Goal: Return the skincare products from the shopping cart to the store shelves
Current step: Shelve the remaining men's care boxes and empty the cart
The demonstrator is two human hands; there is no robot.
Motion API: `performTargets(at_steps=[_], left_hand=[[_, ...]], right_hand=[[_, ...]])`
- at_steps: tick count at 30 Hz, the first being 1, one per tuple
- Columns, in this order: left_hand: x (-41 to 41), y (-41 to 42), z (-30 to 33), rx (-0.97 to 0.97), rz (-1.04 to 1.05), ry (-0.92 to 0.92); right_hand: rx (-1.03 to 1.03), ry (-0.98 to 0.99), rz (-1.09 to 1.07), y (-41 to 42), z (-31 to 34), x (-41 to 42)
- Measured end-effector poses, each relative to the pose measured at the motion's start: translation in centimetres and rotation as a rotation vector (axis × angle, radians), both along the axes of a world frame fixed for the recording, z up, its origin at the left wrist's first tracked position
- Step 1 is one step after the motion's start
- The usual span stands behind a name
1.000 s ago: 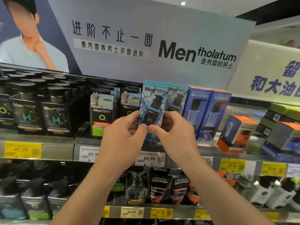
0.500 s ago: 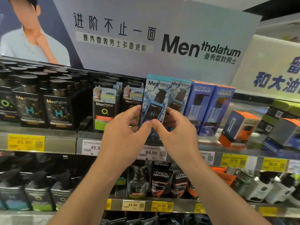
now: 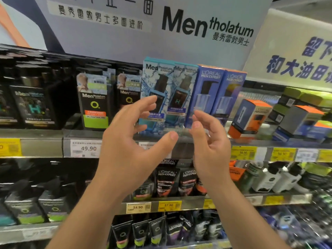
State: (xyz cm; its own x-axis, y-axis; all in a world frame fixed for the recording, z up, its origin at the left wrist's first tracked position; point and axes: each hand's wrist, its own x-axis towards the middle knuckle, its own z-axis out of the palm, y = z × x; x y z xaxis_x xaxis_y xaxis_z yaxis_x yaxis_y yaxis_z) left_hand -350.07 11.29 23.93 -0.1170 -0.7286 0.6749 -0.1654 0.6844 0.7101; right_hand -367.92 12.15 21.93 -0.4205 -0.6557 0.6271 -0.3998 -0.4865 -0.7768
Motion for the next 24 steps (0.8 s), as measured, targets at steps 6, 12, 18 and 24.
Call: performTargets(at_steps=[6, 12, 18, 24], left_hand=[[-3.0, 1.4, 0.1, -0.024, -0.308, 0.084], [-9.4, 3.1, -1.1, 0.066, -0.7, 0.106], [-17.9, 6.7, -2.8, 0.178, -1.004, -0.04], [-26.6, 13.4, -5.2, 0.214, -1.202, -0.216]], right_hand=[[-0.013, -0.074, -0.055, 3.5, -0.7, -2.9], [-0.002, -0.19, -0.12, 9.5, -0.8, -6.9], [0.056, -0.202, -0.406, 17.3, -3.1, -12.2], [0.069, -0.297, -0.653, 27.4, -6.0, -16.9]])
